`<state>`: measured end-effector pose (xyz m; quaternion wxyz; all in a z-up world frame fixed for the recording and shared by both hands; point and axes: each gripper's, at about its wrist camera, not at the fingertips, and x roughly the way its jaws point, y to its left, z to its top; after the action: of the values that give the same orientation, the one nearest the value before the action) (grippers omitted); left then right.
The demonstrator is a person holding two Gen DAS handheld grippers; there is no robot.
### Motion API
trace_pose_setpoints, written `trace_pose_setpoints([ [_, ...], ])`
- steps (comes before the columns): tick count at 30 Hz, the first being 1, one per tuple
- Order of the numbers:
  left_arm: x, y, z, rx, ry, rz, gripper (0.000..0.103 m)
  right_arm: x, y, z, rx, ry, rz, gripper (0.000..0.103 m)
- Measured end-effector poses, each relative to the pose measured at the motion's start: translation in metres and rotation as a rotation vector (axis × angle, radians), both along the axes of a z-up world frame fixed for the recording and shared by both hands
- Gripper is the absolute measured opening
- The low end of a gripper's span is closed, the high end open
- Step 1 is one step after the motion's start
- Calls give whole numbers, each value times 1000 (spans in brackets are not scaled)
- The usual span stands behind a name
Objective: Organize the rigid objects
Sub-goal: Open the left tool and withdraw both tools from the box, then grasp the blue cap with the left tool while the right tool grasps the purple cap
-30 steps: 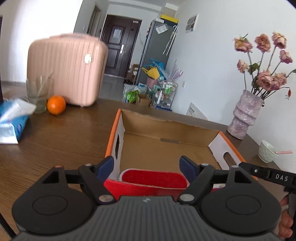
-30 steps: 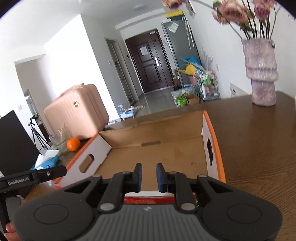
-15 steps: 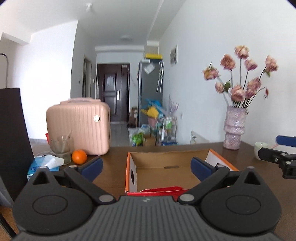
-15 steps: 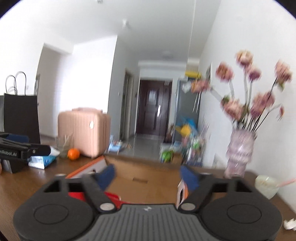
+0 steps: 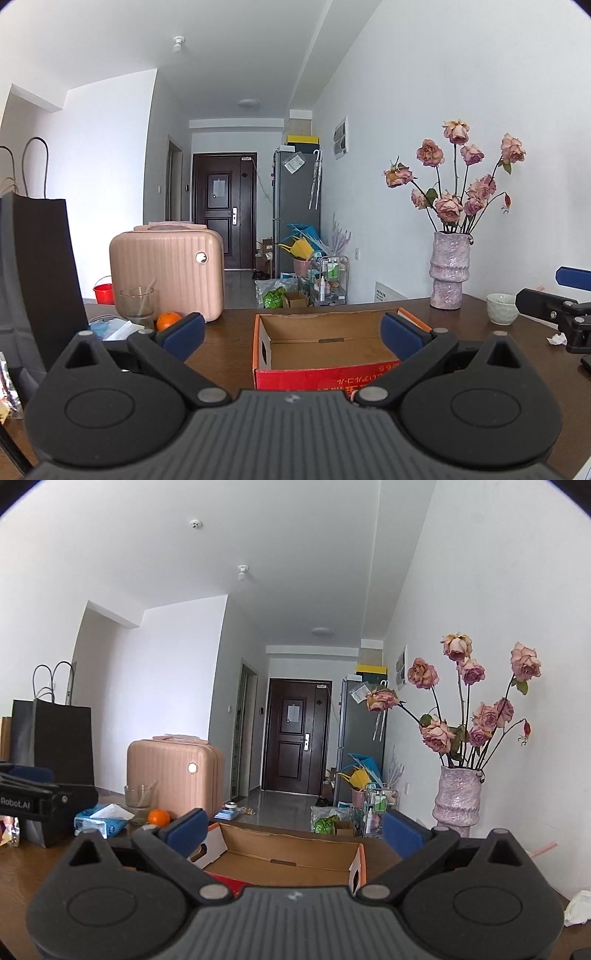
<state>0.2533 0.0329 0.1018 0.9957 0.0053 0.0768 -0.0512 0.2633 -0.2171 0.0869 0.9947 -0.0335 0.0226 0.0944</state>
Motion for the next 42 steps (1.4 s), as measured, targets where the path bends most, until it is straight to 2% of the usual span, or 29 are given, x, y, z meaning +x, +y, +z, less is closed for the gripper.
trace_pose_setpoints([
  [5,-25,0,2,17,15,3,103,-26,-2,-2,19,15,-1,102],
  [12,-79,7,-3,-8,3,-33,103,-72,-7,-6,37,45,28,103],
  [16,-108,12,-14,-12,-9,-21,103,-99,-15,-16,44,75,43,103],
  [21,-134,15,-34,6,30,-6,103,-126,-24,-37,58,120,46,103],
  [30,-164,21,-76,2,132,37,103,-159,-17,-83,45,199,82,103],
  [36,-167,19,-80,-6,137,47,103,-175,-12,-93,31,209,113,103],
  [42,-159,12,-86,-4,157,28,103,-169,-18,-99,57,231,90,103],
])
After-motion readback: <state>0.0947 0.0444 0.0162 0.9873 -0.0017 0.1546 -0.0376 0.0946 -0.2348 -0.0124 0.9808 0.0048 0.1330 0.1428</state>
